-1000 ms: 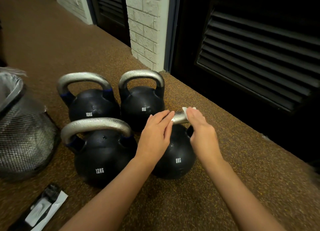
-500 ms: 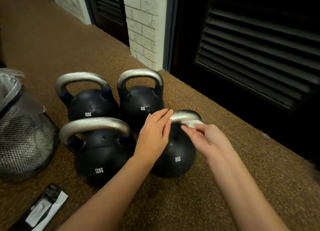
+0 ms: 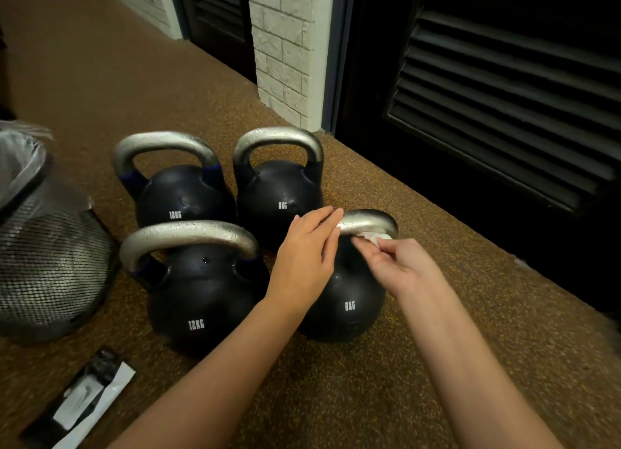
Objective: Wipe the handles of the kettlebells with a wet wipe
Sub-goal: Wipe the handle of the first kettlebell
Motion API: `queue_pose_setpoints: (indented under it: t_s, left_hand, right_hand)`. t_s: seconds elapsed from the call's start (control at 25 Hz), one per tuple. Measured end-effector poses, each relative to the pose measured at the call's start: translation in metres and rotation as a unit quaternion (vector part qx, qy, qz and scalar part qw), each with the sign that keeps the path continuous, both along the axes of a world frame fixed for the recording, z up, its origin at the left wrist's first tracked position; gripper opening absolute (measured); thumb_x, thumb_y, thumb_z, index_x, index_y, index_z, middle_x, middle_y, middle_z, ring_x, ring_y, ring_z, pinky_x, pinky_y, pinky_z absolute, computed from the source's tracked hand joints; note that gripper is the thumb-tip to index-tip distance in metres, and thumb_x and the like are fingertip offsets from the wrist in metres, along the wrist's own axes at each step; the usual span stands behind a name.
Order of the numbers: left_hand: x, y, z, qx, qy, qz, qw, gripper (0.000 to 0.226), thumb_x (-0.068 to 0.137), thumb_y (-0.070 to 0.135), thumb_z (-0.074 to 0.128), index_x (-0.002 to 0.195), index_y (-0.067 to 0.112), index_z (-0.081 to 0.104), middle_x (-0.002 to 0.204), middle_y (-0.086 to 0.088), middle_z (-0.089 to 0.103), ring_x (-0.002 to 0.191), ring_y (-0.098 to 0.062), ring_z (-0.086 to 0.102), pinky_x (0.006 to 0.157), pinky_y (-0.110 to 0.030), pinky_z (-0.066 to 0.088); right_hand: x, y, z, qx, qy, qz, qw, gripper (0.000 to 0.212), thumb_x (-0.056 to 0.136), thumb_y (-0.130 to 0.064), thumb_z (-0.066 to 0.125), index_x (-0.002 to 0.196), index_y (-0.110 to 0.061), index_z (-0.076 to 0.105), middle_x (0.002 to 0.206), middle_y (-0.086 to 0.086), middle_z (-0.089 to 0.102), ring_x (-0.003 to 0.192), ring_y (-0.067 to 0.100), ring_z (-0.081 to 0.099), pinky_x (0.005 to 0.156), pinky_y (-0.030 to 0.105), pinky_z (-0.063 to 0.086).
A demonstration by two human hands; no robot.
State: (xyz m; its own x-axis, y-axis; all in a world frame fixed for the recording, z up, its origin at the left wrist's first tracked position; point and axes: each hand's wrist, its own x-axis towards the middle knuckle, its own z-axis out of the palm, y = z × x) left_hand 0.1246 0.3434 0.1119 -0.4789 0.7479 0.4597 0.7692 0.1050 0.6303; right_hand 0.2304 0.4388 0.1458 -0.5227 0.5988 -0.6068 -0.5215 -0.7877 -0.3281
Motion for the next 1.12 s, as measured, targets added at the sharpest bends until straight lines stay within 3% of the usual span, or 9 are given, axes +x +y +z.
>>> queue_pose_setpoints:
  t_s: [0.08,0.52,0.64,0.72,0.76,0.84,0.92,1.0,1.12]
  left_hand:
    - [0.000,0.000,0.000,0.000,0.003,0.002,1.000,0.033,0.094,0.016,0.049,0.127,0.015,0.055,0.129,-0.002,0.056,0.122,-0.010,0.047,0.112,-0.043,0.031]
    - [0.000,-0.001,-0.002,0.005,0.011,0.003,1.000,0.033,0.094,0.016,0.050,0.127,0.014,0.056,0.128,-0.002,0.056,0.121,-0.011,0.048,0.113,-0.039,0.029]
    - [-0.001,-0.001,-0.001,-0.002,0.010,-0.002,1.000,0.035,0.094,0.019,0.048,0.128,0.015,0.054,0.130,-0.001,0.055,0.123,-0.009,0.046,0.114,-0.037,0.025]
    - [-0.001,-0.001,-0.001,-0.007,0.011,-0.005,1.000,0.038,0.094,0.025,0.045,0.130,0.015,0.052,0.131,0.000,0.054,0.124,-0.007,0.043,0.115,-0.035,0.023]
    - [-0.001,-0.001,-0.001,-0.010,0.015,-0.004,1.000,0.040,0.094,0.028,0.043,0.131,0.016,0.051,0.132,0.001,0.053,0.125,-0.006,0.042,0.115,-0.035,0.022]
    - [0.000,-0.002,-0.002,-0.011,0.025,-0.005,1.000,0.042,0.095,0.031,0.038,0.132,0.015,0.050,0.134,0.001,0.052,0.127,-0.007,0.041,0.115,-0.038,0.023]
    - [0.002,-0.003,-0.004,-0.013,0.043,-0.011,0.999,0.045,0.096,0.031,0.032,0.134,0.013,0.047,0.136,-0.001,0.049,0.130,-0.011,0.040,0.115,-0.041,0.023]
    - [0.003,-0.004,-0.005,-0.030,0.069,-0.012,0.997,0.048,0.096,0.032,0.027,0.137,0.011,0.044,0.140,-0.004,0.046,0.133,-0.016,0.037,0.115,-0.042,0.022]
    - [0.002,-0.005,-0.006,-0.054,0.097,-0.008,0.994,0.051,0.096,0.035,0.025,0.138,0.011,0.040,0.143,-0.006,0.042,0.135,-0.019,0.034,0.114,-0.039,0.020]
  right_hand:
    - [-0.009,-0.005,0.006,-0.019,-0.010,-0.021,1.000,0.045,0.094,0.010,0.026,0.138,0.015,0.020,0.145,0.031,0.029,0.137,0.041,0.028,0.114,0.046,0.021]
    - [-0.001,-0.011,0.016,-0.016,-0.045,-0.005,0.999,0.044,0.092,0.014,0.027,0.136,0.016,0.022,0.140,0.036,0.033,0.132,0.046,0.034,0.112,0.049,0.026]
    - [0.016,-0.014,0.024,0.041,-0.064,0.012,0.997,0.039,0.093,0.013,0.028,0.132,0.010,0.032,0.130,0.034,0.045,0.125,0.044,0.043,0.109,0.051,0.032]
    - [0.028,-0.016,0.026,0.165,-0.148,0.004,0.975,0.032,0.094,0.010,0.031,0.121,-0.001,0.045,0.108,0.022,0.057,0.114,0.036,0.054,0.104,0.048,0.040]
    - [0.032,-0.018,0.025,0.283,-0.248,0.006,0.927,0.032,0.094,0.007,0.035,0.119,-0.005,0.051,0.099,0.013,0.060,0.105,0.028,0.059,0.099,0.043,0.045]
    - [0.033,-0.018,0.017,0.534,-0.462,0.036,0.707,0.040,0.093,0.001,0.042,0.128,-0.015,0.055,0.100,0.003,0.064,0.086,0.013,0.061,0.084,0.031,0.051]
    - [0.023,-0.017,0.000,0.676,-0.521,0.078,0.516,0.051,0.090,0.006,0.045,0.135,-0.017,0.047,0.130,0.004,0.057,0.111,0.013,0.057,0.102,0.024,0.040]
    - [0.007,-0.020,-0.018,0.735,-0.517,0.109,0.425,0.061,0.085,0.013,0.047,0.140,-0.013,0.040,0.148,0.005,0.037,0.138,0.020,0.034,0.111,0.023,0.018]
    - [0.005,-0.023,-0.042,0.773,-0.498,0.113,0.376,0.070,0.077,0.019,0.052,0.140,-0.008,0.040,0.151,0.007,0.031,0.142,0.026,0.023,0.113,0.038,0.020]
